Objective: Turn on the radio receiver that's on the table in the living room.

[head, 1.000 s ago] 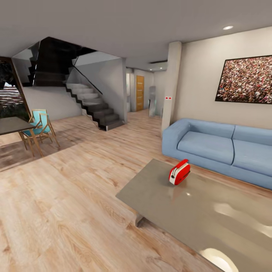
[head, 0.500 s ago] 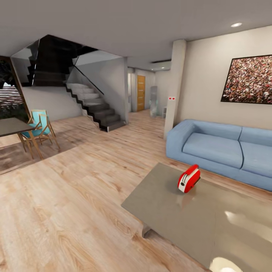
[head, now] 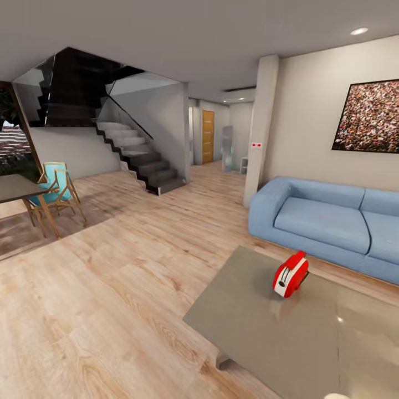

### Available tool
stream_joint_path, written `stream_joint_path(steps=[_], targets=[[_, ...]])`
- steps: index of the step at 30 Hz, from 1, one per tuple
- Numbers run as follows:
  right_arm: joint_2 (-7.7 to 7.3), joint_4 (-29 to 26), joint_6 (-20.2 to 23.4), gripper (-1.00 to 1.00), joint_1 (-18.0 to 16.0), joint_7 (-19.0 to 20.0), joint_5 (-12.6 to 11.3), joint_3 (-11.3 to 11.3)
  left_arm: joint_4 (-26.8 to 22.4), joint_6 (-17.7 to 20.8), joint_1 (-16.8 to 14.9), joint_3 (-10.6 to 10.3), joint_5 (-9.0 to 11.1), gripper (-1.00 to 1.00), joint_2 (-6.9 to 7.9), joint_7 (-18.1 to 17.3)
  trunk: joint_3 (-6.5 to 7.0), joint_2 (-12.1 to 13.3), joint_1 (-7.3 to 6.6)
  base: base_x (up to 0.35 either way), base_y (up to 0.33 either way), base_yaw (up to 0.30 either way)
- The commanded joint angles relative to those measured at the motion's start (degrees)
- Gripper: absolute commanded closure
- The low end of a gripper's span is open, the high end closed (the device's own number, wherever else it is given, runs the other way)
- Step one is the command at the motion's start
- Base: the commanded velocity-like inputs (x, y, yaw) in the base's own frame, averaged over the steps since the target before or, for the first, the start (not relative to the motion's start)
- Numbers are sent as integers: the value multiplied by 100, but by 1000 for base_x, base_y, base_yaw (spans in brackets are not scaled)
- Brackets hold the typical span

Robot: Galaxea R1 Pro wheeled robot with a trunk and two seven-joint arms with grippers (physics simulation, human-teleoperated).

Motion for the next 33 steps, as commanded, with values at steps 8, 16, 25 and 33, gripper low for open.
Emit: stream_joint_path(steps=[8, 16, 25, 33], targets=[[-102, -215, -4, -100, -8, -3, 8, -19, 9, 0, 0, 0, 0, -100, 0, 1, 0, 0, 0, 308, 89, 0], [-107, -1208, 61, -100, -66, 8, -12, -23, 9, -6, 0, 0, 0, -100, 0, 1, 0, 0, 0, 296, 78, 0], [-99, -1462, 1083, -100, -1208, -17, -96, -30, -17, -153, 0, -16, -27, -100, -11, -15, 0, 0, 0, 31, 6, 0], [-109, -1470, 2426, -100, -2074, -18, -572, -953, -879, 161, 0, -33, -4, -100, 35, -17, 0, 0, 0, 1, 0, 0]])
